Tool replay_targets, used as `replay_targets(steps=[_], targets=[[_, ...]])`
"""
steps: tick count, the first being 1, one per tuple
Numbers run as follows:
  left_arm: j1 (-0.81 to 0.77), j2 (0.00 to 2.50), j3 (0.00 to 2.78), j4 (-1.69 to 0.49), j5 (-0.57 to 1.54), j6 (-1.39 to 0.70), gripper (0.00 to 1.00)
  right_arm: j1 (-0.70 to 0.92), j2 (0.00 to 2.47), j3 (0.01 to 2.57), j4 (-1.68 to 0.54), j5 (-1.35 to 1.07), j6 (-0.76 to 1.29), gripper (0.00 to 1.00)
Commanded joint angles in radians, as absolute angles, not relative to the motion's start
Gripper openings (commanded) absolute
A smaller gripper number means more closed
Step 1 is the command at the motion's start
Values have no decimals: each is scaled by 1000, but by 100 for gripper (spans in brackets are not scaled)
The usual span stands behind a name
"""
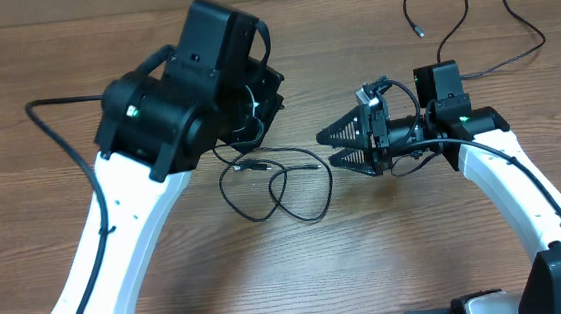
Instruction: Untangle cables
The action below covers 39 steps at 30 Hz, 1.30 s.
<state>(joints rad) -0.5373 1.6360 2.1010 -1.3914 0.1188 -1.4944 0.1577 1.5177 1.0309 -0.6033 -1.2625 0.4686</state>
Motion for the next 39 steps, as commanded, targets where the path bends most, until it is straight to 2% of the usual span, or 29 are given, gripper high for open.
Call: replay_targets(steps=[1,4,7,9,13,20,23,25,34,36,39], targets=[[-568,1680,2110,-1398,116,-1518,4,163,1521,1031,-586,-1287,506,100],[-585,1709,2110,-1394,93,-1518,5,165,1521,1031,-587,-1285,505,98],[-588,1739,2110,-1385,102,-1520,5,179,1521,1031,-585,-1273,505,83],[-588,1757,2110,-1373,128,-1527,5,194,1521,1031,-583,-1246,505,79],[-588,1779,2110,-1345,192,-1526,4,209,1521,1031,-582,-1155,505,81],[-583,1778,2110,-1364,180,-1462,5,203,1521,1031,-519,-1134,481,84],[-580,1778,2110,-1349,220,-1474,6,211,1521,1031,-487,-1171,451,93],[-576,1778,2110,-1324,238,-1489,6,242,1521,1031,-465,-1207,438,95],[-576,1778,2110,-1296,260,-1489,5,340,1521,1031,-416,-1160,498,93],[-576,1778,2110,-1296,261,-1489,4,341,1521,1031,-416,-1121,544,87],[-576,1778,2110,-1293,282,-1489,4,341,1521,1031,-408,-1111,554,85]])
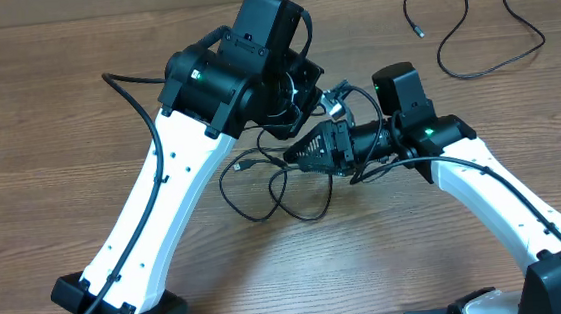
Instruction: Untangle cables
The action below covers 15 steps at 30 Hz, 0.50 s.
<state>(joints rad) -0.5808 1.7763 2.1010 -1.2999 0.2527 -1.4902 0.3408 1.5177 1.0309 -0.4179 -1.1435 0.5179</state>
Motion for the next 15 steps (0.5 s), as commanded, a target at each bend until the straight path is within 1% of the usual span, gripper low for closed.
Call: replay_targets(steps=[1,5,11,15], targets=[[-576,1778,2110,-1291,294,-1489,5,341,1521,1031,-408,-1111,555,85],[-576,1778,2110,-1281,353,-1460,5,341,1521,1031,-409,-1084,554,84],[-576,1778,2110,-1304,364,-1356,5,325,1521,1031,-413,-980,555,76],[-575,1778,2110,-1328,368,-1355,5,314,1521,1031,-413,-928,593,75]])
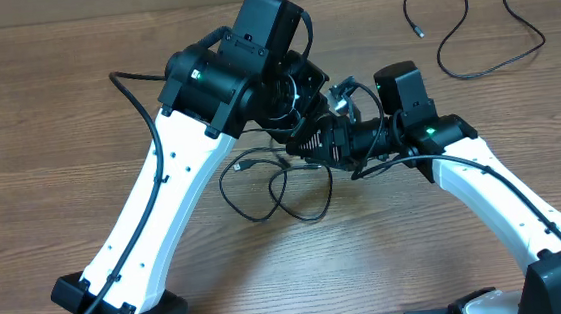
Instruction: Untangle cables
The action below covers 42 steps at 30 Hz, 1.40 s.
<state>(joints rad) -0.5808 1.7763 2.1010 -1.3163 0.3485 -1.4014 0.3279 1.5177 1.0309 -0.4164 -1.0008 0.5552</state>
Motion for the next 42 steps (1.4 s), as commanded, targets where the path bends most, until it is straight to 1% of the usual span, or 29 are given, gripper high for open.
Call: replay_targets(steps=[1,6,9,11,13,15,21,26,31,35,36,40,42], targets=[[-575,1778,2110,-1329,376,-1351,5,314,1521,1031,-412,-923,606,75],[-575,1778,2111,-1327,485,-1326,5,314,1521,1031,-415,-871,629,73],[-575,1778,2110,-1332,524,-1280,4,304,1521,1031,-429,-795,645,68],[-575,1778,2110,-1338,554,-1255,4,294,1521,1031,-458,-728,693,64],[-575,1778,2110,-1340,590,-1227,4,284,1521,1031,-488,-667,733,59],[-572,1778,2111,-1339,634,-1199,4,274,1521,1031,-535,-587,772,56],[-548,1778,2111,-1339,750,-1107,4,255,1521,1031,-602,-513,788,57],[-522,1776,2111,-1338,957,-988,4,250,1521,1031,-619,-484,789,58],[-477,1758,2111,-1340,1130,-816,4,250,1521,1031,-643,-436,803,59],[-429,1744,2111,-1357,1120,-743,4,249,1521,1031,-673,-401,804,62],[-397,1740,2111,-1393,1099,-709,4,245,1521,1031,-686,-397,804,63],[-348,1739,2111,-1512,1016,-630,4,216,1521,1031,-707,-394,804,66],[-340,1739,2111,-1579,969,-578,4,202,1521,1031,-708,-405,803,73]])
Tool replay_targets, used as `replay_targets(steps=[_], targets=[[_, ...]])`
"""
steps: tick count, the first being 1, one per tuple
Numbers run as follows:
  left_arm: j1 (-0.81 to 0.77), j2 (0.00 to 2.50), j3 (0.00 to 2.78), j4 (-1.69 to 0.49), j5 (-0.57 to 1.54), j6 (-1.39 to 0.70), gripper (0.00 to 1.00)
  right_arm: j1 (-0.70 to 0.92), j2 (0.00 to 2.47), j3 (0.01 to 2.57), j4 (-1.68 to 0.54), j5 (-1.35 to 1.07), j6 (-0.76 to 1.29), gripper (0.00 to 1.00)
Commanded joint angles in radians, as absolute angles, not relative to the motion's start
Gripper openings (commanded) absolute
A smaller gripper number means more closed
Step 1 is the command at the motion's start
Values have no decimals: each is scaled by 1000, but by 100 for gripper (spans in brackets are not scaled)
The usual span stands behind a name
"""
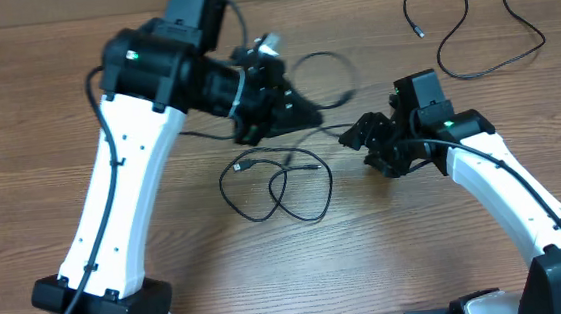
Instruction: Untangle cables
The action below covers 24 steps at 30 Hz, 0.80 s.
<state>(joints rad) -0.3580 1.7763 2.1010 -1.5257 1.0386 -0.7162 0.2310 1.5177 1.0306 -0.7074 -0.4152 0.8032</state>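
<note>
A black cable (275,186) lies in loose crossed loops on the wooden table (37,116), its plug end near the middle. My left gripper (307,115) points right above the far side of those loops. It is shut on a second thin black cable (339,70), which arcs up and right of it in a blurred loop. My right gripper (351,139) points left, a short gap away from the left one and clear of the loops. Its fingers are foreshortened, so their state does not show.
Two more black cables lie at the far right: one curled loop (448,23) and one wavy strand (540,11). The left arm's white link (115,220) crosses the table's left half, and the right arm's link (505,200) crosses the right.
The two grippers were pressed together over the loops; now they are apart. The left arm has swung left and holds a cable loop in the air. The right gripper has drawn back to the right.
First the left gripper hung over the loops' far side and the right gripper stood open well to the right. Then the left arm had shifted right and the right gripper reached in under it, closer still at the following moment. Now they are separated, a cable hanging from the left.
</note>
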Motion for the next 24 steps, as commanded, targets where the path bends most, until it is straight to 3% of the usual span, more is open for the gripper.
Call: replay_targets(steps=[1,6,12,24], targets=[[-340,1739,2111,-1610,944,-550,4,195,1521,1031,-707,-415,802,75],[-360,1739,2110,-1690,791,-451,4,166,1521,1031,-633,-626,641,77],[-409,1739,2110,-1690,748,-440,4,148,1521,1031,-551,-805,619,80],[-498,1739,2110,-1690,783,-440,4,149,1521,1031,-424,-838,594,87]])
